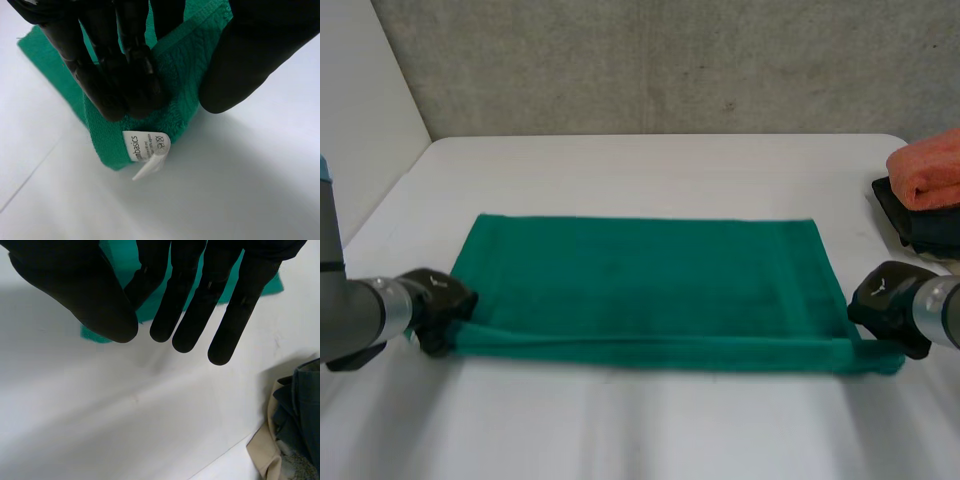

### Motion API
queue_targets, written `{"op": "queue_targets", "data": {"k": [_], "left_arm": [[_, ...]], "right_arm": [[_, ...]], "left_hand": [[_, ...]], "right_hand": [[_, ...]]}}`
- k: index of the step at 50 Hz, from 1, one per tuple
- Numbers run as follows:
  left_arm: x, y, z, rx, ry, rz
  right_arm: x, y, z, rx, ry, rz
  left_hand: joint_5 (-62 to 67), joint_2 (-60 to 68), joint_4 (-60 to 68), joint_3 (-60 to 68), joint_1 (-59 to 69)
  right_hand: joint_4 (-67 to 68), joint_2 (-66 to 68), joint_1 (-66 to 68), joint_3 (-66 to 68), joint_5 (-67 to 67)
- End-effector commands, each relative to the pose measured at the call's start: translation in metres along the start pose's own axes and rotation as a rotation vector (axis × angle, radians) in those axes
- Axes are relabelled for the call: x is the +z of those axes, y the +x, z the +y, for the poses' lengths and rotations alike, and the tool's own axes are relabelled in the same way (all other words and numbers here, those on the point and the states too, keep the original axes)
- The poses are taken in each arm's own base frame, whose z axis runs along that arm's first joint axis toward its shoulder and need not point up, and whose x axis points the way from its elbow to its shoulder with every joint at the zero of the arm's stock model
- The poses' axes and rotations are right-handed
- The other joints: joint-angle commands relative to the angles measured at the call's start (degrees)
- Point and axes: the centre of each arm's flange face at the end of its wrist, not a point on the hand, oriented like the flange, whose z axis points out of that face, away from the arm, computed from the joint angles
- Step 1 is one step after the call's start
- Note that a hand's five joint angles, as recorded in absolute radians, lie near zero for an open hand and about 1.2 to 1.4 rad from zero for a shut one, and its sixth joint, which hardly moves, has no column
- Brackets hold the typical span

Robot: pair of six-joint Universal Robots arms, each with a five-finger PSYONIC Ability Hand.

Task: Fold the laundry.

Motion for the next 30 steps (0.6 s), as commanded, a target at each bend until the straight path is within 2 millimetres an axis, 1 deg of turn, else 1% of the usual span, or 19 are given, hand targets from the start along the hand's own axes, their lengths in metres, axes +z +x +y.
{"op": "queue_targets", "data": {"k": [1,5,6,9,10,13,14,17,18,23,26,29,30], "left_arm": [[0.016,0.001,-0.017,0.074,0.085,-0.013],[0.026,-0.009,-0.042,0.051,0.168,-0.073],[0.031,-0.015,-0.053,0.041,0.208,-0.102],[0.038,-0.021,-0.07,0.033,0.269,-0.139],[0.045,-0.024,-0.08,0.031,0.301,-0.161],[0.058,-0.025,-0.09,0.037,0.323,-0.185],[0.068,-0.026,-0.094,0.047,0.326,-0.203],[0.084,-0.027,-0.097,0.062,0.318,-0.231],[0.092,-0.03,-0.1,0.07,0.316,-0.258],[0.112,-0.038,-0.108,0.085,0.327,-0.319],[0.121,-0.037,-0.115,0.105,0.358,-0.335],[0.126,-0.035,-0.121,0.119,0.384,-0.345],[0.13,-0.035,-0.124,0.125,0.397,-0.353]], "right_arm": [[0.017,-0.002,-0.016,0.049,0.089,0.09],[0.039,0.009,-0.026,0.082,0.139,0.196],[0.048,0.014,-0.03,0.098,0.15,0.234],[0.063,0.022,-0.035,0.126,0.164,0.298],[0.071,0.027,-0.037,0.142,0.171,0.336],[0.084,0.033,-0.041,0.159,0.181,0.389],[0.091,0.037,-0.044,0.166,0.193,0.422],[0.101,0.042,-0.049,0.167,0.216,0.465],[0.107,0.045,-0.052,0.166,0.233,0.494],[0.121,0.055,-0.064,0.159,0.301,0.588],[0.129,0.061,-0.072,0.149,0.339,0.648],[0.135,0.065,-0.078,0.134,0.359,0.686],[0.14,0.065,-0.08,0.12,0.361,0.704]], "left_hand": [[13.89,11.44,11.48,11.86,12.63],[13.89,11.44,11.48,11.86,12.63],[13.89,11.44,11.48,11.86,12.63],[13.89,11.44,11.48,11.86,12.63],[13.89,11.44,11.48,11.86,12.63],[13.89,11.44,11.48,11.86,12.63],[13.89,11.44,11.48,11.86,12.63],[13.89,11.44,11.48,11.86,12.63],[13.89,11.44,11.48,11.86,12.63],[13.89,11.44,11.48,11.86,12.63],[13.08,10.62,10.66,11.05,11.81],[10.73,8.27,8.31,8.69,9.46],[10.05,7.6,7.63,8.02,8.79]], "right_hand": [[11.3,13.0,15.12,11.88,11.33],[11.3,13.0,15.12,11.88,11.33],[11.3,13.0,15.12,11.88,11.33],[11.3,13.0,15.12,11.88,11.33],[11.3,13.0,15.12,11.88,11.33],[11.3,13.0,15.12,11.88,11.33],[11.3,13.0,15.12,11.88,11.33],[11.3,13.0,15.12,11.88,11.33],[11.3,13.0,15.12,11.88,11.33],[11.3,13.0,15.12,11.88,11.33],[11.3,13.0,15.12,11.88,11.33],[11.3,13.0,15.12,11.88,11.33],[11.3,13.0,15.12,11.88,11.33]]}}
